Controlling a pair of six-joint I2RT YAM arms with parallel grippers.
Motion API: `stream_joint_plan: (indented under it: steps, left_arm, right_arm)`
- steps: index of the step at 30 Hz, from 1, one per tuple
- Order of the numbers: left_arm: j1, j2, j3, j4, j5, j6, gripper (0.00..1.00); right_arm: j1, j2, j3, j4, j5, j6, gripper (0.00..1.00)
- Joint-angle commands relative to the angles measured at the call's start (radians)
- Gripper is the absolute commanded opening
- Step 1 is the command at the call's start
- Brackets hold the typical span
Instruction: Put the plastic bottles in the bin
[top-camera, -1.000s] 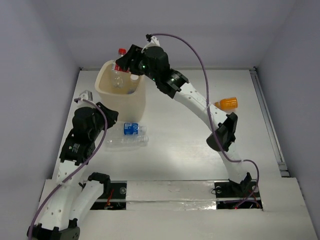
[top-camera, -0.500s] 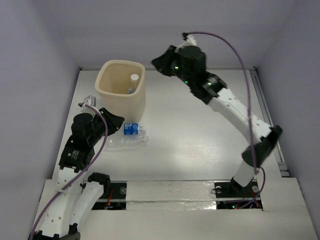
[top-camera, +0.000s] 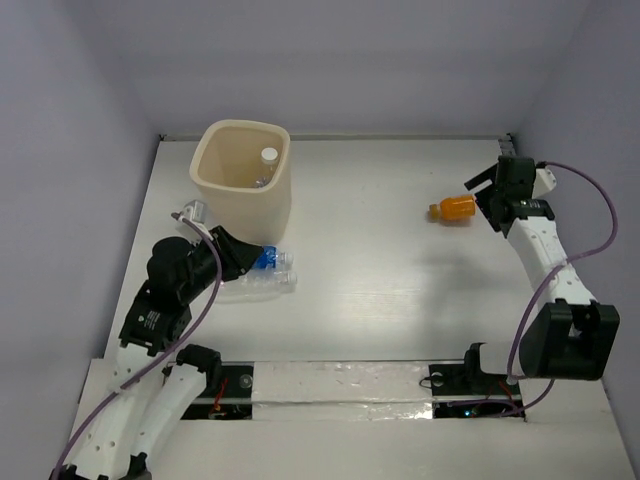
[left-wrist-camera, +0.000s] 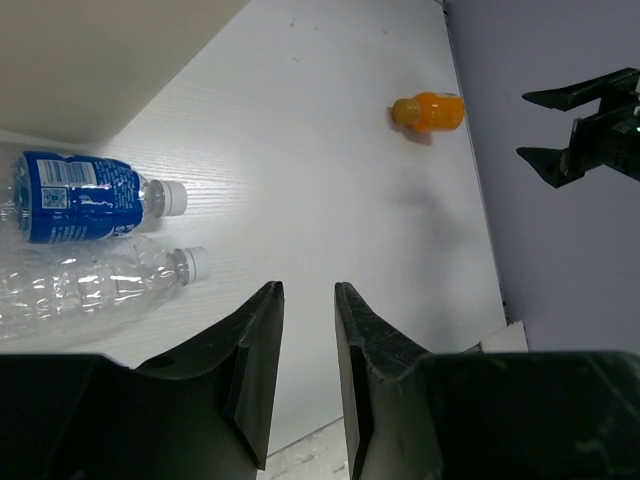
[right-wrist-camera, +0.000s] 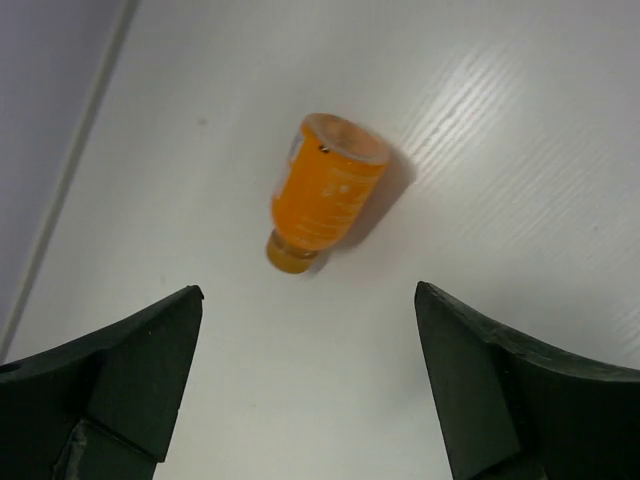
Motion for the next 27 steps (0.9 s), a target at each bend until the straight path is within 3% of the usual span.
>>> stream_joint_plan:
  steps: [1,11,24,27]
  left_arm:
    - [-0.015,0.023,-0.008,0.077,0.028,0.013,0.24]
    - [-0.024,0.045,-0.005,0.064,0.008,0.033,0.26]
    - [-0.024,0.066,-0.037,0.070,-0.026,0.039,0.27]
    - [-0.024,0.076,-0.048,0.084,-0.026,0.034,0.27]
  right_arm:
    - [-0.046,0.099,0.085,-0.041,-0.007,-0.012,0.93]
    - [-0.065,0.468,0.347,-0.177,-0.044,-0.015,0.94]
    - [-0.065,0.648,0.451,-0.246,-0.073,-0.011,0.92]
    - [-0.065,0.661,0.472,-0.263,-0.076,-0.015,0.85]
